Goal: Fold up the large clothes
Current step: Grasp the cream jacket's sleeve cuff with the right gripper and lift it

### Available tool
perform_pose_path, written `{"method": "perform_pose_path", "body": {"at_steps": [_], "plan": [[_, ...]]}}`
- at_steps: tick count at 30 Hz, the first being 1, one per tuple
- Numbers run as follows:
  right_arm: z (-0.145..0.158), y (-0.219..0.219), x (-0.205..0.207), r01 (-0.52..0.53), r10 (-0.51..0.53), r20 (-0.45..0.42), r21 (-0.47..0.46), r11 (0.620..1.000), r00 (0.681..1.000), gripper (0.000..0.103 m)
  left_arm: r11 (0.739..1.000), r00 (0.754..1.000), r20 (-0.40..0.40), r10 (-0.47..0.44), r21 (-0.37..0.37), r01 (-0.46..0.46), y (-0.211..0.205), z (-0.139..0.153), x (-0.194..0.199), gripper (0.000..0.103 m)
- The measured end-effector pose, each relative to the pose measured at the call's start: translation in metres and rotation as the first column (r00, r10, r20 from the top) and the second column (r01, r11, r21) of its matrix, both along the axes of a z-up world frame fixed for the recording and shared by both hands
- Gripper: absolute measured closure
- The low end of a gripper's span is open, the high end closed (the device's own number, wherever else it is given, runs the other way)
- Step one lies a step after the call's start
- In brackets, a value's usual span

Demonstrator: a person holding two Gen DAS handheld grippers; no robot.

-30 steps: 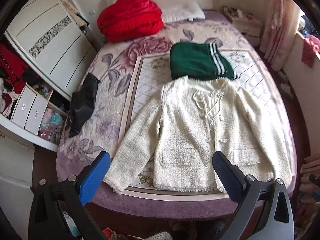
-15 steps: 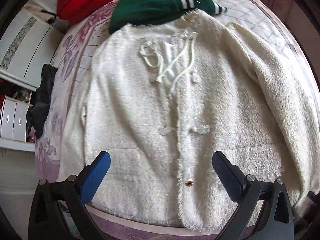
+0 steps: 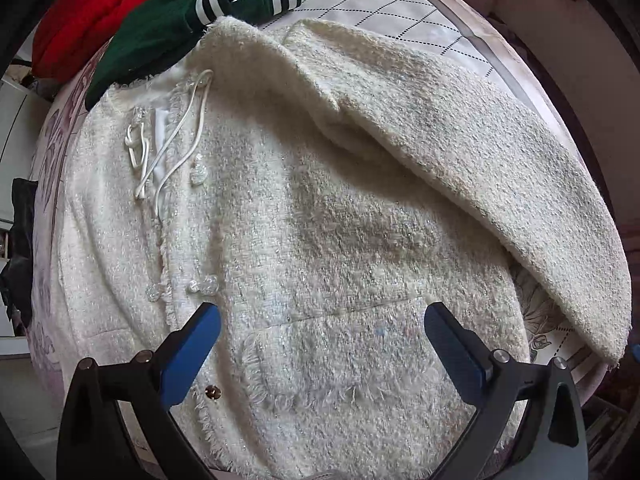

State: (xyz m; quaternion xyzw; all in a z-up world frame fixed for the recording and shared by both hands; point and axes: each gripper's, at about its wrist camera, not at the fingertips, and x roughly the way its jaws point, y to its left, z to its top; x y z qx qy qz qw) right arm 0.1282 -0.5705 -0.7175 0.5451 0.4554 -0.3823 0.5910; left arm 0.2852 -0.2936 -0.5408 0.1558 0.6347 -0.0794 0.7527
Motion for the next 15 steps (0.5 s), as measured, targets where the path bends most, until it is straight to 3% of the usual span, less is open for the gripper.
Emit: {"method": "perform_pose_path", "body": {"at_steps": [3,6,8,10,13,15], "plan": [[-0.029,0.023,-0.003,0.025,-0.058,0.187,0.171,0.985,0.981,0.041,1.000,0.999,-0.036,-0.001,0.022,0.001,-0.002,-0.018,0.006,0.000],[-0.096,0.048,0.005,0.048,-0.170,0.318,0.357,0.933,0.933,0.041,0.999,0.999,-0.042,-0.001,0.038,0.003,-0.006,-0.032,0.018,0.000],[-0.127,0.057,0.011,0.078,-0.218,0.339,0.382,0.921,0.915,0.041,0.998,1.000,-0.015,-0.017,0.067,0.018,-0.009,-0.038,0.028,0.000],[-0.137,0.065,0.015,0.118,-0.266,0.361,0.382,0.916,0.894,0.040,0.995,1.000,0.000,-0.024,0.098,0.024,-0.011,-0.047,0.040,0.000],[-0.136,0.072,0.012,0.150,-0.306,0.391,0.381,0.912,0.868,0.039,0.994,1.000,-0.010,-0.001,0.110,0.002,-0.008,-0.057,0.058,0.000],[-0.131,0.073,0.006,0.129,-0.288,0.397,0.381,0.916,0.871,0.039,0.994,1.000,-0.014,0.012,0.107,-0.010,-0.007,-0.062,0.067,0.000]]}}
